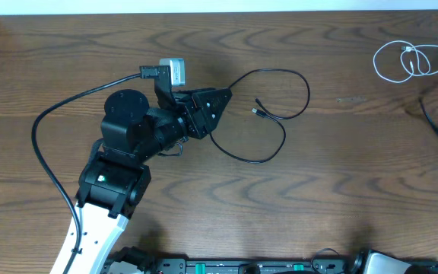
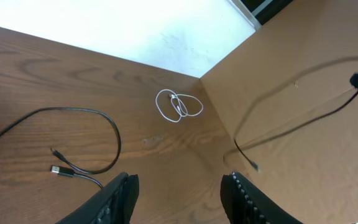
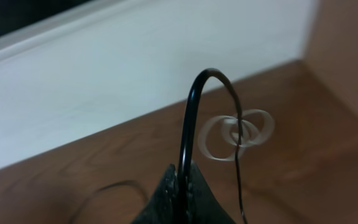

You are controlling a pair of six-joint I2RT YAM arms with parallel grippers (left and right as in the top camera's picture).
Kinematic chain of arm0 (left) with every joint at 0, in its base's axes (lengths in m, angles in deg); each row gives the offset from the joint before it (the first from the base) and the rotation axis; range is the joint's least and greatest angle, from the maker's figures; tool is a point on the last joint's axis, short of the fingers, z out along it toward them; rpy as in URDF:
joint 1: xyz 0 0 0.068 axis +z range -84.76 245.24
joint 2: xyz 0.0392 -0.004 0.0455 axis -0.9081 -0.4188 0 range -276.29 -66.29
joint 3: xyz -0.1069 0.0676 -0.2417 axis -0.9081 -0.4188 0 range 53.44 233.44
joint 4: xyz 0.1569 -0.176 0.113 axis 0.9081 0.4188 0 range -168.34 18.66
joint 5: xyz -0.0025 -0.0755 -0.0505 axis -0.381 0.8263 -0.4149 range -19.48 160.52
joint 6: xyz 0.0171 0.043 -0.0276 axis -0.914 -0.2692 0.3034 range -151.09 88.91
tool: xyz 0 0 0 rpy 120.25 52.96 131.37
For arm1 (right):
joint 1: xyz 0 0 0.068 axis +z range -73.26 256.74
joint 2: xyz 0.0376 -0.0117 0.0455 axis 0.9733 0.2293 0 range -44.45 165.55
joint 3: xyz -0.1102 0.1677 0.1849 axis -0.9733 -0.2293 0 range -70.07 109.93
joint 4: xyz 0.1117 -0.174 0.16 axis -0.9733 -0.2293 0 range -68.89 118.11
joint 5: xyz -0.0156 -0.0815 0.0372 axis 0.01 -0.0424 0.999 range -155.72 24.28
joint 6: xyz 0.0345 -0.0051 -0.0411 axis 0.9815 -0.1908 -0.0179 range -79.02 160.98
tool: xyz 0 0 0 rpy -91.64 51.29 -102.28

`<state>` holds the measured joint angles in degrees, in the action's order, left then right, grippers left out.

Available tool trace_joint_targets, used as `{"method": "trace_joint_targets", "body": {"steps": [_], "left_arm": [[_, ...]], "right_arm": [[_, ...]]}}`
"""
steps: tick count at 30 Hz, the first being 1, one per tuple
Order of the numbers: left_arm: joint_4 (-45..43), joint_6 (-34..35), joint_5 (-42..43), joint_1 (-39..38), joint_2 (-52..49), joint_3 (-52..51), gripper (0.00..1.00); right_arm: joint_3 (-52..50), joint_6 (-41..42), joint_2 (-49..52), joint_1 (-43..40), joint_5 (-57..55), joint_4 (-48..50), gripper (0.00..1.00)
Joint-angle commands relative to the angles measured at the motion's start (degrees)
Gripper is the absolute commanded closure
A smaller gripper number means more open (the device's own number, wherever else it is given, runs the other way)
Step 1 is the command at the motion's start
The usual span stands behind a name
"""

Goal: Untangle cables

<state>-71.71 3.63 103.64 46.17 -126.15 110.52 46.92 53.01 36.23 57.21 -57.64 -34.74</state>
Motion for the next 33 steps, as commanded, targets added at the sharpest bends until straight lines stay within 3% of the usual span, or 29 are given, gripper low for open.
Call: {"method": "trace_joint_targets", "body": {"steps": [1,5,19,33], "left_arm": [[0.0,-0.2,0.7,0.0,-0.1,1.2,0.52],[0.2,-0.1,0.7,0.0,-0.2,1.2,0.52],[0.6,-0.2,0.7,0.0,-0.4,1.2,0.52],[0.6,-0.2,0.7,0.0,-0.4,1.2,0.52]], "right_arm": [[0.3,0.8,1.0,-5.7,-0.1,-0.4,0.99],[0.3,0.8,3.7,-12.1,0.0,-0.4,0.99],[0.3,0.8,15.6,-21.0,0.0,-1.5,0.99],[0.3,0.8,36.2,-23.0,-1.9,-10.8,0.99]]}}
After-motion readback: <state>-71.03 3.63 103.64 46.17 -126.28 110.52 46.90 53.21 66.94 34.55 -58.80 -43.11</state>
